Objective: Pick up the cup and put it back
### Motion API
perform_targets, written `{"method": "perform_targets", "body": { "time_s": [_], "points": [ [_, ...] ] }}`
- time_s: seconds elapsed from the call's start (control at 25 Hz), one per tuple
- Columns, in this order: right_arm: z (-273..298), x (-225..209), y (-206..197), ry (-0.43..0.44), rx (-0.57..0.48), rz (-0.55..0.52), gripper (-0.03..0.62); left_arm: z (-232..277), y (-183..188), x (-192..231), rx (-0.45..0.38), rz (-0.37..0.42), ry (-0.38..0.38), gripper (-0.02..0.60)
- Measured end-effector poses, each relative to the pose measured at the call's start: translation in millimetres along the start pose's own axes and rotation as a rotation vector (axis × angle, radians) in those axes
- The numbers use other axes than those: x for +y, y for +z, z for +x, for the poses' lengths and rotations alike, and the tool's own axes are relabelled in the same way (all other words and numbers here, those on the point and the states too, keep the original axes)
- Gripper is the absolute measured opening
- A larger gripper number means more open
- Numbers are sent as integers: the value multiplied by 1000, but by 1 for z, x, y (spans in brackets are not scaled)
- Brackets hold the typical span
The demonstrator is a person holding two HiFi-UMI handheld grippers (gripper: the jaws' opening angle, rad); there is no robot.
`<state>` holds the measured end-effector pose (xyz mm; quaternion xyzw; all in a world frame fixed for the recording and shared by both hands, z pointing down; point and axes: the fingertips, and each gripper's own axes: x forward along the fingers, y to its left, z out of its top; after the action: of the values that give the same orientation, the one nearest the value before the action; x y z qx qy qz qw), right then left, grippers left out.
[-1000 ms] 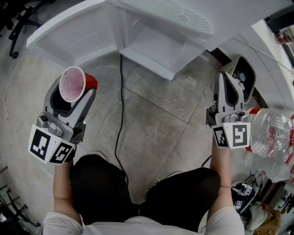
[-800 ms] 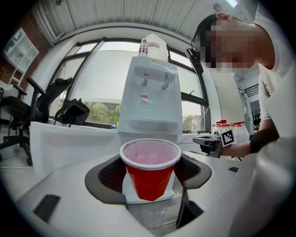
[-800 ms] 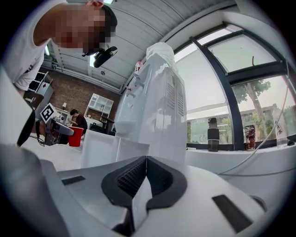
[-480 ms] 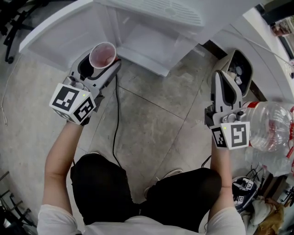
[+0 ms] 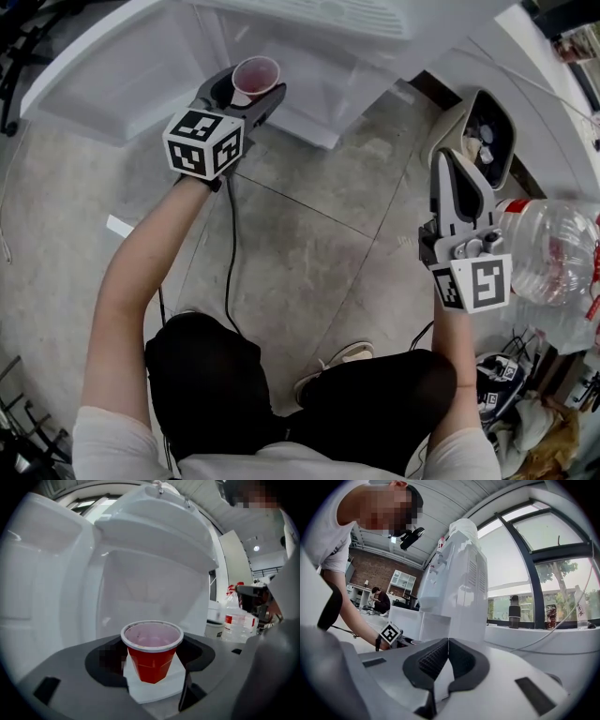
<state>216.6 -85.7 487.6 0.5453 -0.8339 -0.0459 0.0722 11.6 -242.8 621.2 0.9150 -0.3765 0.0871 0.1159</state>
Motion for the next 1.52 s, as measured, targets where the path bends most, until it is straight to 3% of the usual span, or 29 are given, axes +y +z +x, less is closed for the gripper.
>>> {"method": "perform_targets", "body": {
  "time_s": [0.16,0.4,0.6,0.76,1.08,1.52],
  "points": [
    [-4,1,-8,6,30,-4,21,33,-29,12,60,-59,-2,330],
    [-13,-7,-17,-5,66,-8,21,70,-62,9,145,104,-4,330],
    [-23,-15,-22,-23,89,0,21,92,-62,3,100,97,5,330],
    [-22,-14,-23,-8,83,21,21,103,-70,6,102,28,6,331],
    [-28,-21,-29,-14,90,11,21,100,-88,17,168,67,51,417],
    [-18,-15,-21,-2,46,21,21,76,-92,1,207,157,-12,453]
  ]
}}
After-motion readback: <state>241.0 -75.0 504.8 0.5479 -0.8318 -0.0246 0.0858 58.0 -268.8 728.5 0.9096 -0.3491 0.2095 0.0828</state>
